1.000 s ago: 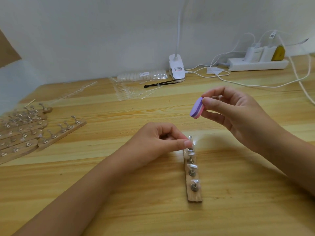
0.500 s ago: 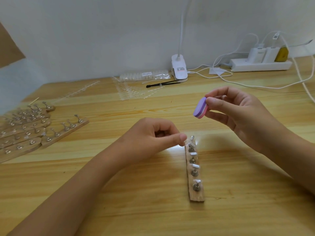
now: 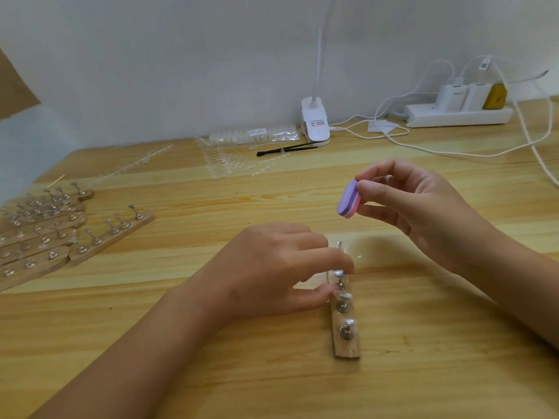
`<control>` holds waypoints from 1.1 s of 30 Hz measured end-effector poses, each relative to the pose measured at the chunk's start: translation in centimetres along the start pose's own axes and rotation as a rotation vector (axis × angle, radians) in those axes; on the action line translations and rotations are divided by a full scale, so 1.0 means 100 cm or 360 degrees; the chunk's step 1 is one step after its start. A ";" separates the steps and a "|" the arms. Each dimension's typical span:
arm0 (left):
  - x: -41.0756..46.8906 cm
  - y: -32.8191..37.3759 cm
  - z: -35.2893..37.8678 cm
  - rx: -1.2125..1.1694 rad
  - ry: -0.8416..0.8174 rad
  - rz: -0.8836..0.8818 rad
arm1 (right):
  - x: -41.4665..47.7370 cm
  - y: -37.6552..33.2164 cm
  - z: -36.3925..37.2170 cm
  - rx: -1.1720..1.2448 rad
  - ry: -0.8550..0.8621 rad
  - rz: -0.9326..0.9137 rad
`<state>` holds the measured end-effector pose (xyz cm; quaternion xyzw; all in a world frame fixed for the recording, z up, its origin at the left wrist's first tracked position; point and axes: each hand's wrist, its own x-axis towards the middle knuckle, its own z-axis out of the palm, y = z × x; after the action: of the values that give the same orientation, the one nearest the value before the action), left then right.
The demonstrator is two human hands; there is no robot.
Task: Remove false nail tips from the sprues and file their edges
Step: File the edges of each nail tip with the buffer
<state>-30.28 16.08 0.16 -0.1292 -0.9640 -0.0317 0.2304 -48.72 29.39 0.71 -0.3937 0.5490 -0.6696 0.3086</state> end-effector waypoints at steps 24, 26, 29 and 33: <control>-0.003 -0.023 0.010 -0.0938 0.0205 -0.1400 | 0.001 0.002 0.001 0.0031 -0.0158 0.0228; -0.004 -0.024 0.010 -0.0915 0.0163 -0.1454 | 0.001 0.002 0.001 0.0024 -0.0166 0.0230; -0.003 -0.023 0.010 -0.0887 0.0080 -0.1439 | 0.002 0.002 0.001 0.0027 -0.0171 0.0229; -0.003 -0.020 0.004 -0.0813 -0.0074 -0.1398 | 0.002 0.002 0.001 0.0019 -0.0166 0.0237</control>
<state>-30.70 14.10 -0.38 0.2354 -0.8937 -0.3573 0.1350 -48.79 29.13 0.52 -0.3844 0.5559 -0.6267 0.3880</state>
